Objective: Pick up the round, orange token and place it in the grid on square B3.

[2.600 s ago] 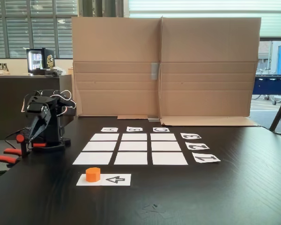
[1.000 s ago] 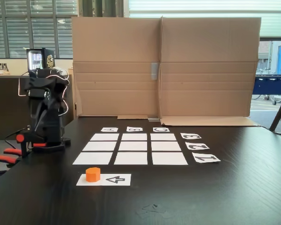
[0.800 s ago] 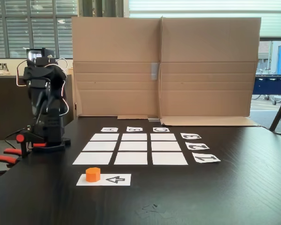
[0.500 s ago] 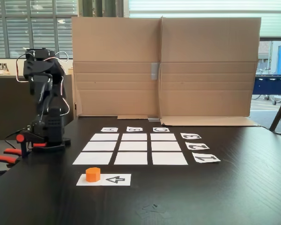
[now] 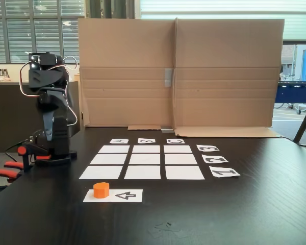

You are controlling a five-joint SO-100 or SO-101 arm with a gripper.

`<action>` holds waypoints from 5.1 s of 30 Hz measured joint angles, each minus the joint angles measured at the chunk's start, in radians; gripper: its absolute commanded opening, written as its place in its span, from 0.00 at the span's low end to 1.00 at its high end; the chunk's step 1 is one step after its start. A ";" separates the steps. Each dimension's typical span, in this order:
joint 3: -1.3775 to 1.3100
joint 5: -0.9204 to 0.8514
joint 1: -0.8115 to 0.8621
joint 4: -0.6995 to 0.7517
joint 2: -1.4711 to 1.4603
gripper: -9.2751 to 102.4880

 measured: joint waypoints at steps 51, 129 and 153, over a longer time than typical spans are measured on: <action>-0.468 0.049 -0.255 -0.026 -0.793 0.74; -0.305 0.126 -0.353 -0.252 -0.428 0.08; -0.109 0.298 -1.381 -0.048 0.298 0.07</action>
